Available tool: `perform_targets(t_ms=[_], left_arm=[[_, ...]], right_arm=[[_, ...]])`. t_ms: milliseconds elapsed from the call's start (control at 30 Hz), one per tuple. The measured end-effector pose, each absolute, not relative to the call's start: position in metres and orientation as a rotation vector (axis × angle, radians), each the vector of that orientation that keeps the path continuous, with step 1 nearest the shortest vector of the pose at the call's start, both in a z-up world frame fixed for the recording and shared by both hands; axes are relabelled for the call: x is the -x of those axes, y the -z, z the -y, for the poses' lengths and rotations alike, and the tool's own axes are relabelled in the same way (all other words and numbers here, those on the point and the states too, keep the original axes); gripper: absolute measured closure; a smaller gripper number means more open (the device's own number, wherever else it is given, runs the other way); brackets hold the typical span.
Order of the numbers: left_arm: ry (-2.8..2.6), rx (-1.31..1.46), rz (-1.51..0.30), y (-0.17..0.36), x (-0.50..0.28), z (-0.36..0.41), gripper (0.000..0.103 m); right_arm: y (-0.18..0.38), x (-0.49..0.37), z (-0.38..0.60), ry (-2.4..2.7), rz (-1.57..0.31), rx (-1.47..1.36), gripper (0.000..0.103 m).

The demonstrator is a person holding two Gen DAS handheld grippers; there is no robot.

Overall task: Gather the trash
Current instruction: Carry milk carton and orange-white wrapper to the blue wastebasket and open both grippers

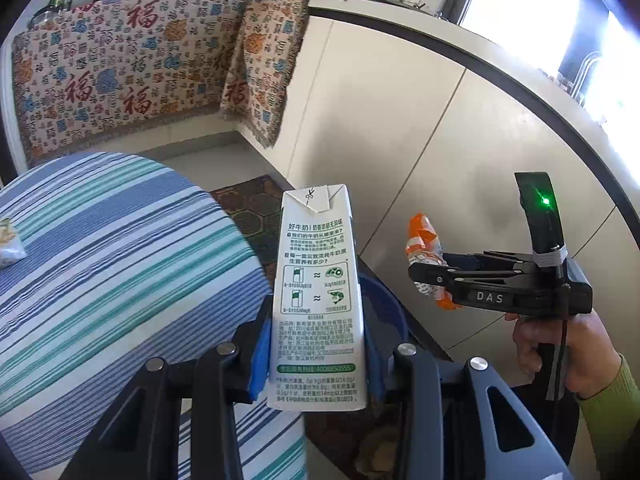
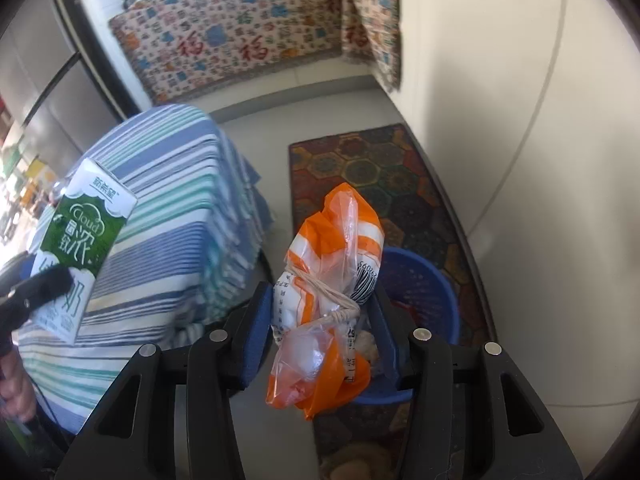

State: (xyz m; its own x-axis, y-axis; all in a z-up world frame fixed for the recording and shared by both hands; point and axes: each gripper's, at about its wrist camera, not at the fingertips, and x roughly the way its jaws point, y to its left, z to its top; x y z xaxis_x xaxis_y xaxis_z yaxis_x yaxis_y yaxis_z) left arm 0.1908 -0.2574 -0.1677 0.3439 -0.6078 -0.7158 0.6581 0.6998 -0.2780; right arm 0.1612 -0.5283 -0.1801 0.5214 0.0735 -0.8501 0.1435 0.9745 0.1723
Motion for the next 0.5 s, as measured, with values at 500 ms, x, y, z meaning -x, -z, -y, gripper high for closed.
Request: perform_targets(t_ms=[500], left_arm=[[0.861,-0.11,-1.034,0.249,-0.203,0.378,0.064]], right_arm=[[0.238,-0.153,0.595,0.12,-1.075,-0.375,0.054]])
